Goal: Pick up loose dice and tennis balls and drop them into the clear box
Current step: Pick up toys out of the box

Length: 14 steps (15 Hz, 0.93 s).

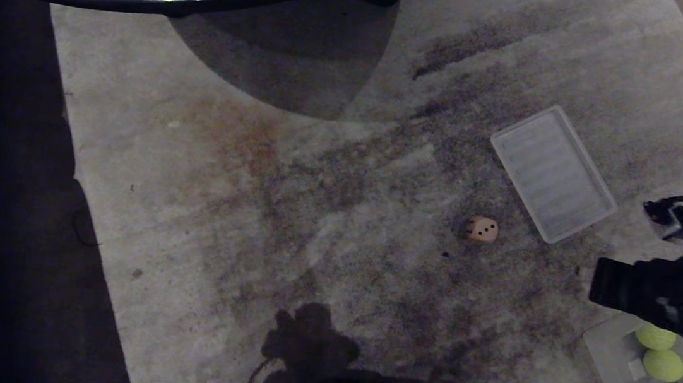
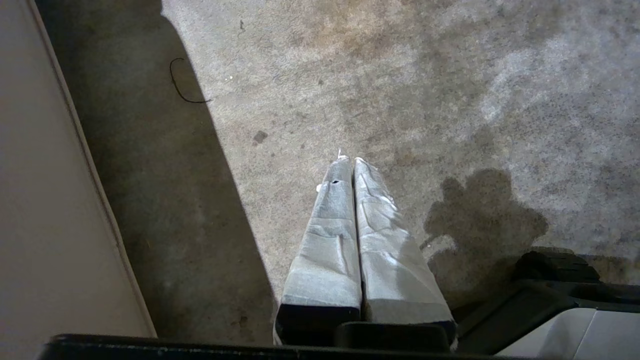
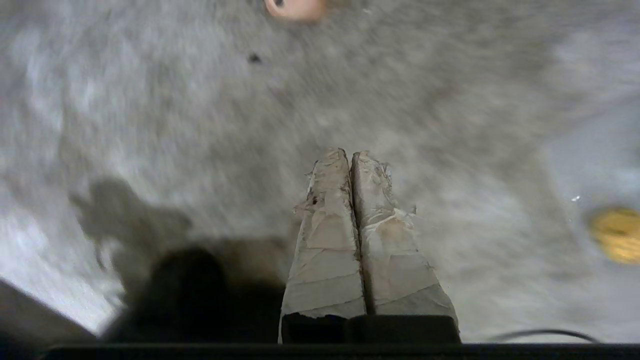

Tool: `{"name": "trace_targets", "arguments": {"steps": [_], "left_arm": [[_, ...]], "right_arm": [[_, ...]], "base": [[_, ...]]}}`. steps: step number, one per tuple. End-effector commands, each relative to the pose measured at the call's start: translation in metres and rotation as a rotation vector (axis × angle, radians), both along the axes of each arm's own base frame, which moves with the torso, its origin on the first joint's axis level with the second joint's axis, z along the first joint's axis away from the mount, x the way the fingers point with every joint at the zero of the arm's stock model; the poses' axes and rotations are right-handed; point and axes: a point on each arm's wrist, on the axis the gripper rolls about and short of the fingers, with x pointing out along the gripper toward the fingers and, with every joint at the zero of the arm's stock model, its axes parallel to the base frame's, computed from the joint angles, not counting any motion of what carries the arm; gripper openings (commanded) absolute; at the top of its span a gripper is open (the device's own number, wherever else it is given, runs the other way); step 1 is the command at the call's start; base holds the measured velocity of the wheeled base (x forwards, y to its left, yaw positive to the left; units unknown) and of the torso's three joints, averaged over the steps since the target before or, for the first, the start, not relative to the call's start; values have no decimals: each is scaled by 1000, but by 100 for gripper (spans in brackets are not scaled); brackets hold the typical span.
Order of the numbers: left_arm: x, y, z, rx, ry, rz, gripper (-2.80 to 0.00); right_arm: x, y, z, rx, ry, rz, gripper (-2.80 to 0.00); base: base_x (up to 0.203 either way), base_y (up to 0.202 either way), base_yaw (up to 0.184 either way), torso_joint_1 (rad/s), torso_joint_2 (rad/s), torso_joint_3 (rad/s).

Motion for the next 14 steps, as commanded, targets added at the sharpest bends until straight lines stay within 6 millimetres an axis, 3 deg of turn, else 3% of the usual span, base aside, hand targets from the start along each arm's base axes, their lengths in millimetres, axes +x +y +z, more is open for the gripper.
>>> {"name": "trace_targets", "arguments": {"steps": [1, 7, 8, 14], "left_arm": [[0, 0, 0, 0, 1, 1, -280], [0, 0, 0, 0, 1, 1, -280], [0, 0, 0, 0, 1, 1, -280], [0, 0, 0, 0, 1, 1, -280]], "right_arm": [[49, 24, -35, 33, 110, 12, -280], [71, 45, -58, 36, 166, 61, -280], [76, 46, -64, 27, 177, 60, 0], [107, 49, -78, -22, 171, -26, 0]], "base": [[0, 0, 0, 0, 0, 0], [0, 0, 0, 0, 0, 0], [0, 0, 0, 0, 0, 0], [0, 0, 0, 0, 0, 0]]}}
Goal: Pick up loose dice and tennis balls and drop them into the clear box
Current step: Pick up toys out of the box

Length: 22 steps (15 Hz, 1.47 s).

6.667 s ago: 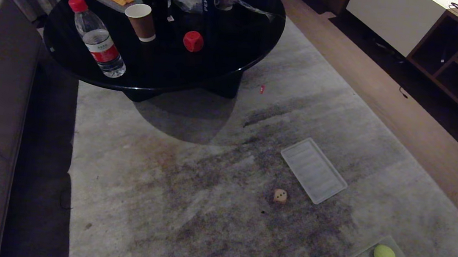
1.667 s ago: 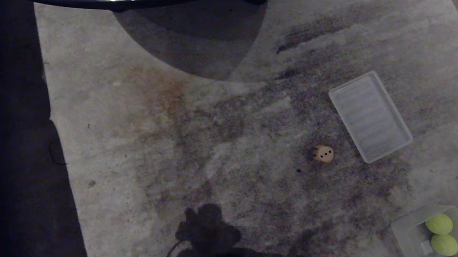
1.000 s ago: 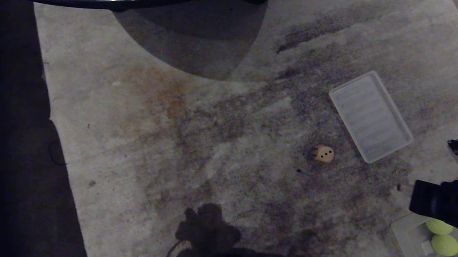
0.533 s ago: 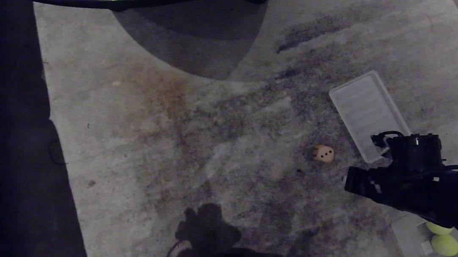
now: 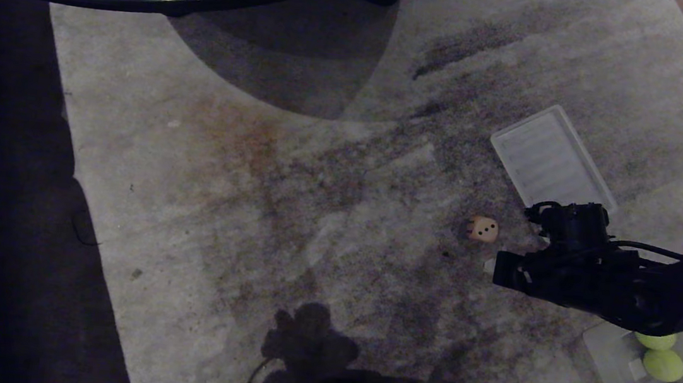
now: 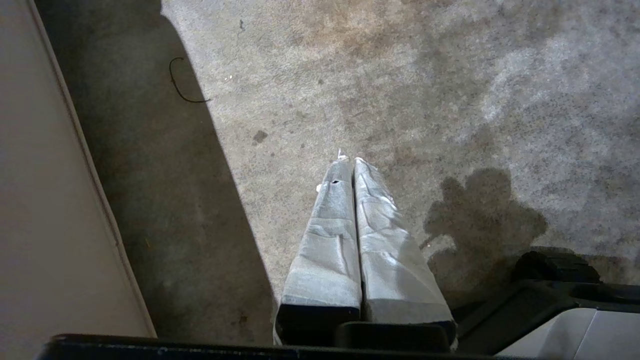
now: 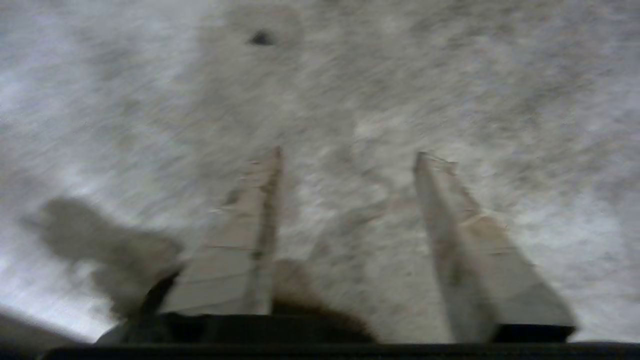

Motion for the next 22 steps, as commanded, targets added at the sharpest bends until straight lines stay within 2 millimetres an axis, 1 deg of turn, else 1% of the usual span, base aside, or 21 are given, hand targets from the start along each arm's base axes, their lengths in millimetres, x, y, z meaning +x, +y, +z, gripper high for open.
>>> {"name": "trace_targets", "arguments": {"steps": [1, 4, 6, 12, 16, 17, 21, 22], "left_arm": [[0, 0, 0, -1, 1, 1, -280], [0, 0, 0, -1, 1, 1, -280], [0, 0, 0, -1, 1, 1, -280], [0, 0, 0, -1, 1, 1, -280], [0, 0, 0, -1, 1, 1, -280], [0, 0, 0, -1, 1, 1, -280], [0, 0, 0, -1, 1, 1, -280], [0, 0, 0, -1, 1, 1, -280]], "right_arm": [[17, 2, -11, -23, -6, -47, 0], [34, 4, -16, -10, -92, -66, 0], [42, 7, -11, 36, -123, -90, 0], [65, 11, -26, 24, -131, -140, 0], [85, 13, -28, 9, -177, -190, 0], [88, 13, -29, 7, -181, -192, 0], [89, 14, -35, 5, -169, -192, 0], [90, 14, -38, 2, -165, -192, -60]], "base": [[0, 0, 0, 0, 0, 0], [0, 0, 0, 0, 0, 0], [0, 0, 0, 0, 0, 0], [0, 0, 0, 0, 0, 0], [0, 0, 0, 0, 0, 0], [0, 0, 0, 0, 0, 0], [0, 0, 0, 0, 0, 0], [0, 0, 0, 0, 0, 0]]}}
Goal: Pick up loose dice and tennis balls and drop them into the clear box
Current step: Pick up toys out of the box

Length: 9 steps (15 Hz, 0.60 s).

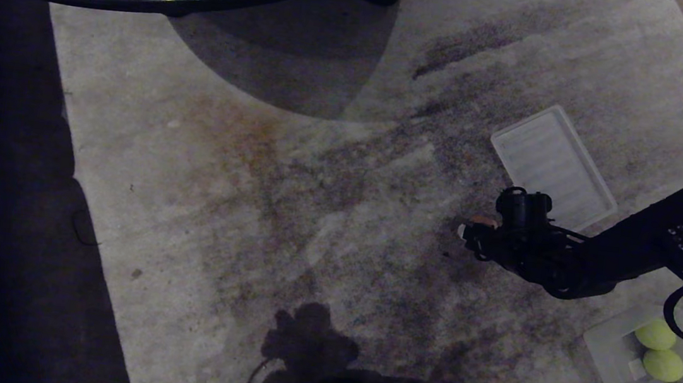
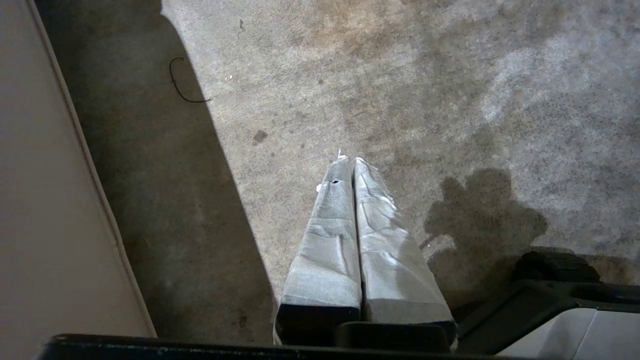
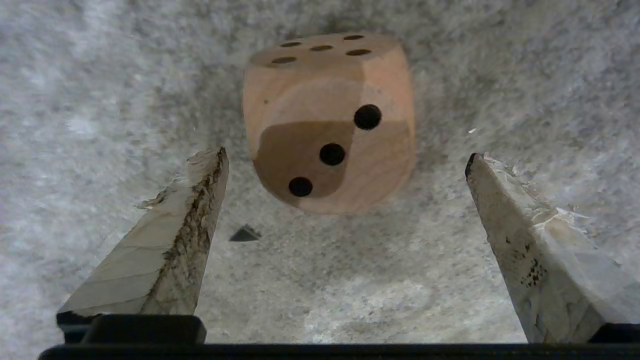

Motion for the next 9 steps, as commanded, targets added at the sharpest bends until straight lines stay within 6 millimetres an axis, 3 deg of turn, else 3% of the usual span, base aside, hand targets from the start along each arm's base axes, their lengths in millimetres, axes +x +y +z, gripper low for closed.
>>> {"name": "trace_targets", "arguments": {"steps": [1, 6, 9], "left_arm": [[0, 0, 0, 0, 1, 0, -280], [0, 0, 0, 0, 1, 0, -280], [0, 0, 0, 0, 1, 0, -280]], "right_arm": [[3, 2, -3, -1, -2, 2, -280], [2, 4, 7, 0, -61, -9, -280], [-6, 2, 24, 4, -91, -14, -280]], "base": [[0, 0, 0, 0, 0, 0], [0, 0, 0, 0, 0, 0], [0, 0, 0, 0, 0, 0]]}}
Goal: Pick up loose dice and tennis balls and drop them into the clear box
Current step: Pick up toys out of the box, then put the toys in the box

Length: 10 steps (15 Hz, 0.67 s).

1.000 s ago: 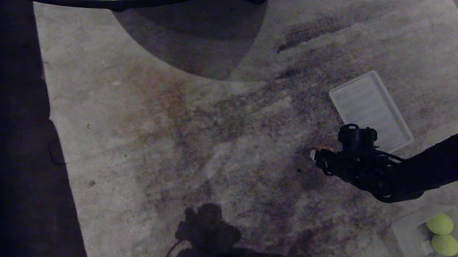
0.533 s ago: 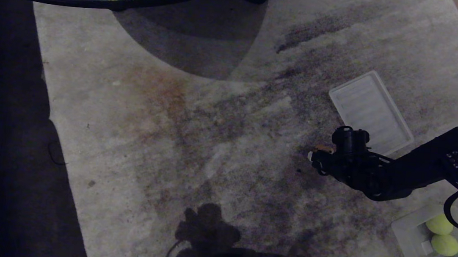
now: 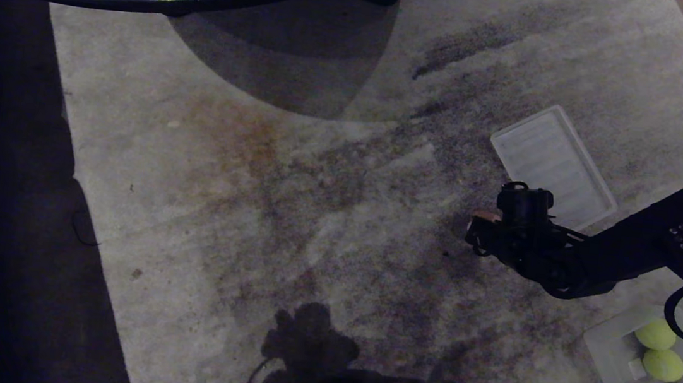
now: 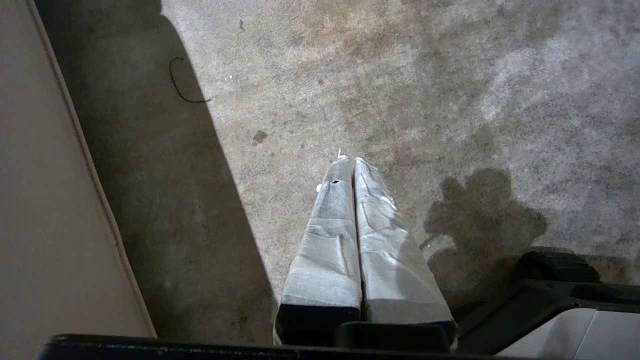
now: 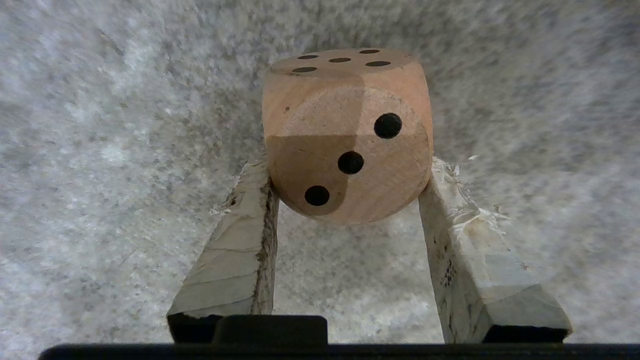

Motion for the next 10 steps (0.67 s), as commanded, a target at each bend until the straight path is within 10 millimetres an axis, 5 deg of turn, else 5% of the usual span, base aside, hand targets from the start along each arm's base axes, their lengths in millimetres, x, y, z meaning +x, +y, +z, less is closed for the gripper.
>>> {"name": "trace_targets", "arguments": {"steps": [1, 5, 10], "left_arm": [[0, 0, 0, 0, 1, 1, -280], [0, 0, 0, 0, 1, 1, -280], [0, 0, 0, 0, 1, 1, -280]], "right_arm": [[-12, -2, 21, 7, -33, 1, -280], [-70, -12, 63, -42, -51, 48, -280], [-191, -39, 105, -116, -31, 106, -280]], "base": [[0, 0, 0, 0, 0, 0], [0, 0, 0, 0, 0, 0], [0, 0, 0, 0, 0, 0]]}}
